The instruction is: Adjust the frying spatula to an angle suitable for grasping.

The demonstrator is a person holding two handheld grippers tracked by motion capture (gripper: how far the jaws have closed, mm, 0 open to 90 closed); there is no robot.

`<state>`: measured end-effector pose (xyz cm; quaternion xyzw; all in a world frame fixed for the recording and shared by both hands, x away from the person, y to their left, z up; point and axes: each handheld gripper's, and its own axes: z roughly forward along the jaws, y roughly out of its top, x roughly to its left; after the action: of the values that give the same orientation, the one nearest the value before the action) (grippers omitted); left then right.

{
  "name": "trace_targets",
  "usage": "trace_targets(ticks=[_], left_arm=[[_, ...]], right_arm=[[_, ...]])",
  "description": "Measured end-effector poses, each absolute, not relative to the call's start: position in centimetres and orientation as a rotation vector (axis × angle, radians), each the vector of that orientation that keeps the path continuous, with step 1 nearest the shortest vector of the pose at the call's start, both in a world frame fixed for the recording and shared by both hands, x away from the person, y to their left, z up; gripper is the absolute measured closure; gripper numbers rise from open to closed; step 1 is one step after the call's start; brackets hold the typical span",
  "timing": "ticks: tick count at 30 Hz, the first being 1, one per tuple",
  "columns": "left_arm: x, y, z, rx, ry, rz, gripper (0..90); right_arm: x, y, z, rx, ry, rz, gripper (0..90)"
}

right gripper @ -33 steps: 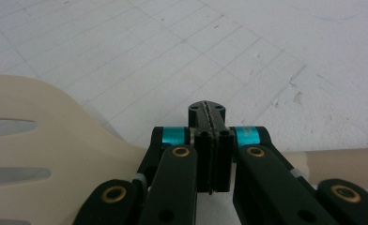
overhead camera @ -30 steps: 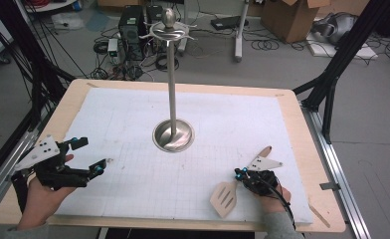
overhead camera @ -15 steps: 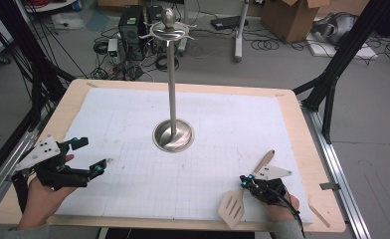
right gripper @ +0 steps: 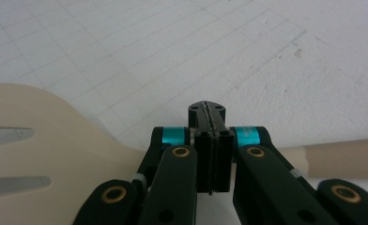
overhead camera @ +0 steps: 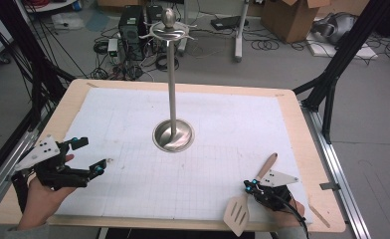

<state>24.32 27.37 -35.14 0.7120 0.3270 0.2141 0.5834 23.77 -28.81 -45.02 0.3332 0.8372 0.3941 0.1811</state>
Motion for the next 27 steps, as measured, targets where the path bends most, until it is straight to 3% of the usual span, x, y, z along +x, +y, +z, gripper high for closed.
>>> trace_targets(ticks=[17,27], left_arm=[[24.4,27.1,-35.3,1.668,0.766,0.502,2.3],[24.5,26.9,-35.5,1.681,0.764,0.499,2.3]], right_arm=[[24.3,-34.7,-44.7,1.198,2.095,1.118,90.0],[25.6,-34.6,-45.1,1.268,2.148,0.986,90.0]])
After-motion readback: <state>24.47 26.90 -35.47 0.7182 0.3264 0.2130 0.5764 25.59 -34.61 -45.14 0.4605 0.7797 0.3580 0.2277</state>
